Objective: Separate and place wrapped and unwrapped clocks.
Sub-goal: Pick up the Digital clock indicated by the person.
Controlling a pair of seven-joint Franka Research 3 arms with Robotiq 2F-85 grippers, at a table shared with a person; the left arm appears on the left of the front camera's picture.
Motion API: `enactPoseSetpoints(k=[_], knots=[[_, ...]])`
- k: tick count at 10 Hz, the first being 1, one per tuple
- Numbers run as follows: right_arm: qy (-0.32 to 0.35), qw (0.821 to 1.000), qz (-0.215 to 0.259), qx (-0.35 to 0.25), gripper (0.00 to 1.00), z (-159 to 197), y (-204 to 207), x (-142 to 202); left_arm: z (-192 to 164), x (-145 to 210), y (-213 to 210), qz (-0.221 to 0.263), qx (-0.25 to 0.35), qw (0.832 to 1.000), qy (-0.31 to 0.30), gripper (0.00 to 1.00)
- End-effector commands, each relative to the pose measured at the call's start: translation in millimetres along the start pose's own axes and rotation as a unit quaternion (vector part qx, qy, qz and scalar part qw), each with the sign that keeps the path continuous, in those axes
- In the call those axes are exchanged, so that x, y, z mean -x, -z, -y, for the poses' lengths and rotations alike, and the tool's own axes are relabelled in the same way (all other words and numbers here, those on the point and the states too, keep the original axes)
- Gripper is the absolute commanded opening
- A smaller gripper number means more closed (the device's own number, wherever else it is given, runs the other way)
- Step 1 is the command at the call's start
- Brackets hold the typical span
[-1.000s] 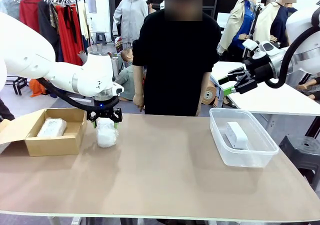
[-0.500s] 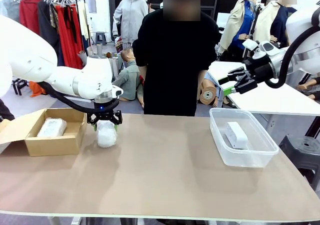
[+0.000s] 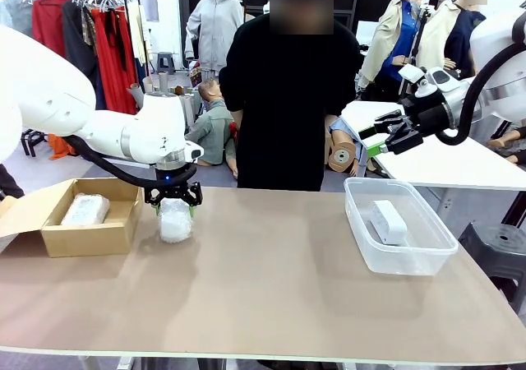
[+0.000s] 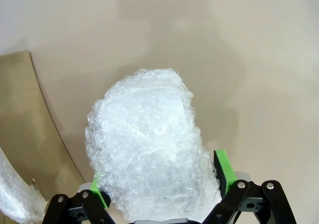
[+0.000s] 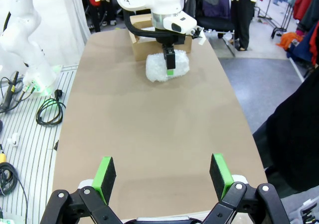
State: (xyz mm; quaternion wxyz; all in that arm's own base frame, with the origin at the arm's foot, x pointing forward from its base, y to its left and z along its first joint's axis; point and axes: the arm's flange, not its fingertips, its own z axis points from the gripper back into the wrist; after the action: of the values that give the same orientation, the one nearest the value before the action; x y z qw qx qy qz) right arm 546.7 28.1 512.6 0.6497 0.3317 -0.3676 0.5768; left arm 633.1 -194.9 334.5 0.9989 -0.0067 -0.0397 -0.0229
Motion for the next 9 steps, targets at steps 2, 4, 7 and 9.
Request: enactPoseSetpoints(k=[2, 4, 7, 9], knots=[[-0.001, 1.0, 0.0, 0.0, 1.0, -0.4, -0.6, -1.1, -1.9, -0.5, -0.6, 0.002, -0.004, 1.0, -0.012, 1.0], [-0.001, 1.0, 0.0, 0.0, 1.0, -0.4, -0.6, -1.1, -1.9, -0.5, -0.6, 0.002, -0.004, 1.0, -0.012, 1.0], [-0.001, 1.0, 0.0, 0.0, 1.0, -0.4, -0.6, -1.1, -1.9, -0.5, -0.6, 0.002, -0.004, 1.0, -0.012, 1.0], [-0.001, 1.0, 0.0, 0.0, 1.0, -0.4, -0.6, -1.1, -0.7, 0.8, -0.5, 0.0, -0.004, 1.0, 0.003, 0.9]])
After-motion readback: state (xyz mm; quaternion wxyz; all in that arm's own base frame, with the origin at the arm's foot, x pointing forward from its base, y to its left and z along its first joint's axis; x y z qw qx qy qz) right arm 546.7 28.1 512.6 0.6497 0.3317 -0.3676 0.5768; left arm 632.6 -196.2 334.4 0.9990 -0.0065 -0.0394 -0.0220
